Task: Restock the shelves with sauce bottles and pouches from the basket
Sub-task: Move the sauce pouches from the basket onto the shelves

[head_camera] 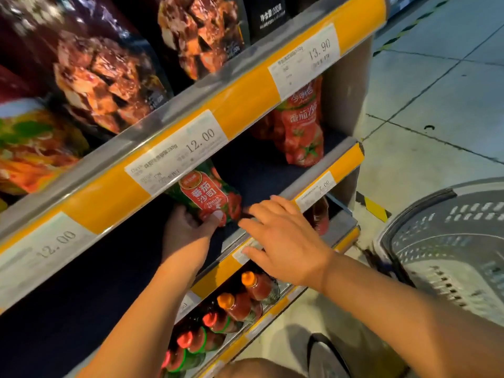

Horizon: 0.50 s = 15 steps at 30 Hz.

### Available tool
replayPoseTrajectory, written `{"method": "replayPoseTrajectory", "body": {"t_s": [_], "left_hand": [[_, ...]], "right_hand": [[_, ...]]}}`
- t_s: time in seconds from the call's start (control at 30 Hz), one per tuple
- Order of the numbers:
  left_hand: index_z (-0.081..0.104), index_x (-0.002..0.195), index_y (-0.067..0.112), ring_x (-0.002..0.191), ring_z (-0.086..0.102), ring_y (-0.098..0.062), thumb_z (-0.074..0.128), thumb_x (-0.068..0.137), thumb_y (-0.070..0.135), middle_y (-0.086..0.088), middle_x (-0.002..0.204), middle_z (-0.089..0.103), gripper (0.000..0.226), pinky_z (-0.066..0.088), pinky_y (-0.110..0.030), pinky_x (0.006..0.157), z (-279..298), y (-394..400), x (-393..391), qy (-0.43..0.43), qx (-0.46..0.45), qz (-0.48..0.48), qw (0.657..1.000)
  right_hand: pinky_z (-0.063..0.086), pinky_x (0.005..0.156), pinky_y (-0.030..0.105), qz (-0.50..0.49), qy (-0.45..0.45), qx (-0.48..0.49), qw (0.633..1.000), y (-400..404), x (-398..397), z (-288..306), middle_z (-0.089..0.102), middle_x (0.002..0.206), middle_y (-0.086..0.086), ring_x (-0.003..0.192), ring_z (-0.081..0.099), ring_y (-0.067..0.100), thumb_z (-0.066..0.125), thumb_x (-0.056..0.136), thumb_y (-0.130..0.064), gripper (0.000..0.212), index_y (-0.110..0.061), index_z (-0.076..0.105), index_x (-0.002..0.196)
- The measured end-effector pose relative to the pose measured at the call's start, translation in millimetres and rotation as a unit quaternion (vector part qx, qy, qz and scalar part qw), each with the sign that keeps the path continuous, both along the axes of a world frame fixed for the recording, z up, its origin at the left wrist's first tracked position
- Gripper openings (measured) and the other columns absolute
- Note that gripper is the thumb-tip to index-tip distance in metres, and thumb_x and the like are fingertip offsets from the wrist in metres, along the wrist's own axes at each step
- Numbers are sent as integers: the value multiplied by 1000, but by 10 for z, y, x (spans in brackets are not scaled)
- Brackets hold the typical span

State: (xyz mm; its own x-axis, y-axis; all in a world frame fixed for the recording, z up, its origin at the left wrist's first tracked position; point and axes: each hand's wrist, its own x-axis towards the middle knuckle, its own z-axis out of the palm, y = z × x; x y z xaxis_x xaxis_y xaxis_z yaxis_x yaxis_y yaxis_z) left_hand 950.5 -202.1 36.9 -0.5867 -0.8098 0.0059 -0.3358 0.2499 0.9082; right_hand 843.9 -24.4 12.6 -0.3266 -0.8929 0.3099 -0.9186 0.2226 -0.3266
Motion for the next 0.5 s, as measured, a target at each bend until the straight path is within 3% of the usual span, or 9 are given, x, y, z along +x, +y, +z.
{"method": "replayPoseTrajectory", "body": {"t_s": [0.1, 0.2, 0.33, 0.43, 0.5], "left_hand": [[61, 99, 29, 76, 65, 19, 84, 86, 19, 18, 96, 69, 29, 47, -4, 62, 8, -113, -114, -7, -42, -12, 999], [64, 113, 33, 85, 61, 21, 82, 87, 33, 21, 103, 68, 32, 43, -12, 74, -6, -218, -262, -19, -87, -16, 996], [61, 136, 25, 92, 55, 18, 79, 88, 42, 17, 119, 65, 53, 41, -12, 79, -55, -383, -552, -19, -130, 11, 991], [58, 141, 23, 106, 56, -1, 79, 87, 46, 5, 132, 64, 62, 42, -24, 91, -104, -540, -790, -23, -152, 44, 987], [57, 142, 22, 111, 55, -4, 80, 86, 45, 2, 137, 64, 65, 43, -24, 93, -159, -634, -911, -8, -157, 56, 986]], "right_hand": [[18, 126, 43, -14, 19, 19, 1000, 2, 15, -20, 56, 141, -1, 135, 46, 22, 58, 95, -51, 52, -25, 58, 141], [17, 126, 45, -7, 17, 21, 1000, -1, 29, -45, 56, 141, -1, 135, 48, 21, 62, 93, -47, 53, -25, 59, 141], [18, 126, 48, -18, 21, 16, 999, -36, 41, -79, 58, 138, 0, 131, 51, 23, 64, 89, -44, 53, -23, 62, 137], [20, 125, 48, -23, 15, -27, 999, -49, 47, -143, 61, 133, 2, 126, 54, 24, 61, 89, -39, 47, -20, 66, 132], [21, 124, 48, -27, 8, -52, 998, -53, 45, -185, 61, 133, 2, 125, 55, 24, 56, 91, -35, 43, -19, 67, 129]]}}
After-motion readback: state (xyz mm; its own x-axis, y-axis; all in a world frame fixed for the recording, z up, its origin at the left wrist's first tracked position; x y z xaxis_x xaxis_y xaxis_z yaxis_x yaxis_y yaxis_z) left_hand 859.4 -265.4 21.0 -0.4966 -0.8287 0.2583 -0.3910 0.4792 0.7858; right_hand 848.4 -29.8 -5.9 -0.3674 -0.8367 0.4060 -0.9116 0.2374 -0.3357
